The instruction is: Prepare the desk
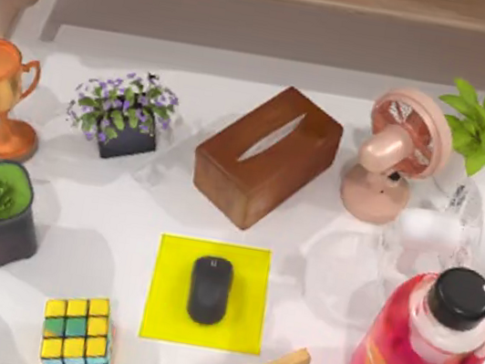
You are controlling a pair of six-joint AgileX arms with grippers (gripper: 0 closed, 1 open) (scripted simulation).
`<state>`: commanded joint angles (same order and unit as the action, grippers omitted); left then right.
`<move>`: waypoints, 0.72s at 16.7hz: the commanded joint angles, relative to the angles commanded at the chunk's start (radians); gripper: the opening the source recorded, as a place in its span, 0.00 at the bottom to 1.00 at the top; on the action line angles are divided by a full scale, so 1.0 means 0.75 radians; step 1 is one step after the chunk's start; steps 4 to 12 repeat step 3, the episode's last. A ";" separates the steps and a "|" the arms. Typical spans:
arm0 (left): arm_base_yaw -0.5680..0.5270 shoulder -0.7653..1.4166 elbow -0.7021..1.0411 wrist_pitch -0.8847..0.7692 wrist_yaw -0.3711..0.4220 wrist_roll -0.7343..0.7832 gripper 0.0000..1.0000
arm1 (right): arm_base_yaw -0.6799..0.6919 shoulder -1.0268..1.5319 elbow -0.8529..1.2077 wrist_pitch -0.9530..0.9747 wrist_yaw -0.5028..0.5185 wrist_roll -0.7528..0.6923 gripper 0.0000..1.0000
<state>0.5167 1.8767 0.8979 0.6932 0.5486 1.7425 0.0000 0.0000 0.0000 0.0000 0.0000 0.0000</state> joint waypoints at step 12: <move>0.027 -0.017 -0.066 0.010 0.016 0.015 1.00 | 0.000 0.000 0.000 0.000 0.000 0.000 1.00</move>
